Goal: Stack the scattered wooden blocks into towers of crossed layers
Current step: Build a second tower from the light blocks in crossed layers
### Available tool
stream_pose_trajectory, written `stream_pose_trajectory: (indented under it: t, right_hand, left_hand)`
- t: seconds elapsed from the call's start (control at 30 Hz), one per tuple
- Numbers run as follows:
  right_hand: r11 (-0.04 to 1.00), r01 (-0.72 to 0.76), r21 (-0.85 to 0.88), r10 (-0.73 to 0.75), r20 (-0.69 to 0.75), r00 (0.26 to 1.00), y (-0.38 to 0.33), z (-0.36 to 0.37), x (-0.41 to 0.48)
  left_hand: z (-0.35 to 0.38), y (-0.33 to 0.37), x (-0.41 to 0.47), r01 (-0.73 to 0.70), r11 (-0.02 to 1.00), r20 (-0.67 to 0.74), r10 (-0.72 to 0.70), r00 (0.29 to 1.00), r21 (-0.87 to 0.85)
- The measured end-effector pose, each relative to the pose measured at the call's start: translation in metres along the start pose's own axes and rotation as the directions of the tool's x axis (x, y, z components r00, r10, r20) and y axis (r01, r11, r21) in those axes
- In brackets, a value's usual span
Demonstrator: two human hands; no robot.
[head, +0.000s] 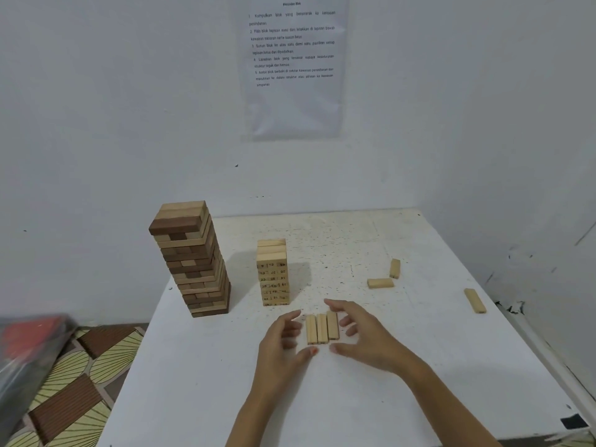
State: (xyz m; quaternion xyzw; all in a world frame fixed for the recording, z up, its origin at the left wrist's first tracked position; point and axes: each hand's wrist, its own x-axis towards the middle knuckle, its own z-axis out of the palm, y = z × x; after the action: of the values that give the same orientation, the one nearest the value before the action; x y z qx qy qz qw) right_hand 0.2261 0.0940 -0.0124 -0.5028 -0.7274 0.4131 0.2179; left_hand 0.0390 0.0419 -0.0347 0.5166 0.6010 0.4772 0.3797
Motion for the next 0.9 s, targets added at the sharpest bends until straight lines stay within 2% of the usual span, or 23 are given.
stream_pose_trajectory:
  t: [0.1, 0.2, 0.4, 0.63, 0.9]
  right_hand:
    - [0.999, 0.051, 0.007, -0.051, -0.048, 0.998, 0.003, 0.004, 0.005]
    - [0.996, 0.078, 0.033, -0.075, -0.086, 0.993, 0.006, 0.007, 0.006]
    - [0.994, 0.084, 0.075, -0.077, -0.090, 0.993, 0.013, 0.007, 0.004]
    - [0.995, 0.097, 0.039, -0.094, -0.075, 0.993, 0.014, 0.007, 0.005]
    - [0.987, 0.132, 0.090, -0.121, -0.122, 0.985, -0.001, 0.004, 0.000]
  left_hand:
    - [0.006, 0.001, 0.003, -0.027, 1.000, 0.030, 0.026, 0.999, 0.014]
    - [0.010, 0.002, 0.004, -0.034, 0.999, -0.015, 0.034, 0.999, 0.014]
    - [0.012, -0.002, 0.001, -0.035, 0.999, -0.072, 0.036, 0.997, 0.007]
    - [0.011, -0.002, 0.000, -0.016, 1.000, -0.080, 0.016, 0.997, 0.005]
    - [0.002, 0.013, -0.010, -0.017, 0.997, -0.120, 0.008, 0.993, -0.073]
